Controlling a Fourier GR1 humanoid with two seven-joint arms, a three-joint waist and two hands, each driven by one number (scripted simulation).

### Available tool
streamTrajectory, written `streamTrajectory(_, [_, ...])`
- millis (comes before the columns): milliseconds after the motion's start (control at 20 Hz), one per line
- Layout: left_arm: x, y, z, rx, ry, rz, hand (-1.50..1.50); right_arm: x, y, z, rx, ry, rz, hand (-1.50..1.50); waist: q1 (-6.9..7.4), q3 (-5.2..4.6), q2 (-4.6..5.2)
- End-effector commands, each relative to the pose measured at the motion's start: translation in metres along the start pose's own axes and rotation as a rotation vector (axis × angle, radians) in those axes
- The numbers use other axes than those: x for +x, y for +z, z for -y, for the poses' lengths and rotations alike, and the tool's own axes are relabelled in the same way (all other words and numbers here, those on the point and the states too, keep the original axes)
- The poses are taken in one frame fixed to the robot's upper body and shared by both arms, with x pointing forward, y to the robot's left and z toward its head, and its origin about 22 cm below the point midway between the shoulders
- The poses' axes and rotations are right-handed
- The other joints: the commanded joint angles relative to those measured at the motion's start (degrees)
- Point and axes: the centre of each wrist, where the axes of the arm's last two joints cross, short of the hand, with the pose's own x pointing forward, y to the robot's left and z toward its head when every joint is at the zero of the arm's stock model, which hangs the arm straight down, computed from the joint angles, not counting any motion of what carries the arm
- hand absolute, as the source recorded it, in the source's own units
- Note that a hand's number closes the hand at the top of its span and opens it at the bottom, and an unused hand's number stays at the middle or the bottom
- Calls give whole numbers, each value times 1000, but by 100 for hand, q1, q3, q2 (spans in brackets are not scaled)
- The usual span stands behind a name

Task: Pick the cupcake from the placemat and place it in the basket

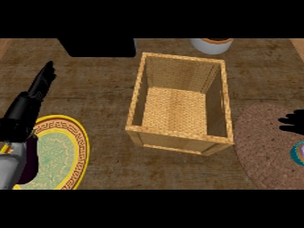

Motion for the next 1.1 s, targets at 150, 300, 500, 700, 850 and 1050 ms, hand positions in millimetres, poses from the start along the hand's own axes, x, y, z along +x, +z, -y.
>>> streamTrajectory(150, [9, 5, -6, -1, -9, -13, 0, 1, -24, -14, 5, -25, 48, -150, 4, -1, -7])
streamTrajectory(300, [21, 13, -7, -2, 2, -9, 0, -12, -16, -28, 22, -58, 48, -150, 24, 1, -7])
streamTrajectory(500, [-7, 16, 0, -8, 7, -12, 0, -11, -16, -33, 30, -44, 53, -150, -15, -1, -5])
streamTrajectory(700, [-9, -1, -2, -2, 1, 17, 0, -19, -42, -32, 0, -71, 61, -150, 8, -1, 12])
streamTrajectory(850, [7, 1, -5, 9, -7, 14, 0, -4, -33, -51, 27, -59, 56, -150, -39, -2, -11])
streamTrajectory(1050, [9, -2, 4, -1, 0, 13, 0, -25, -37, -57, 32, -61, 33, -150, -3, 0, -1])
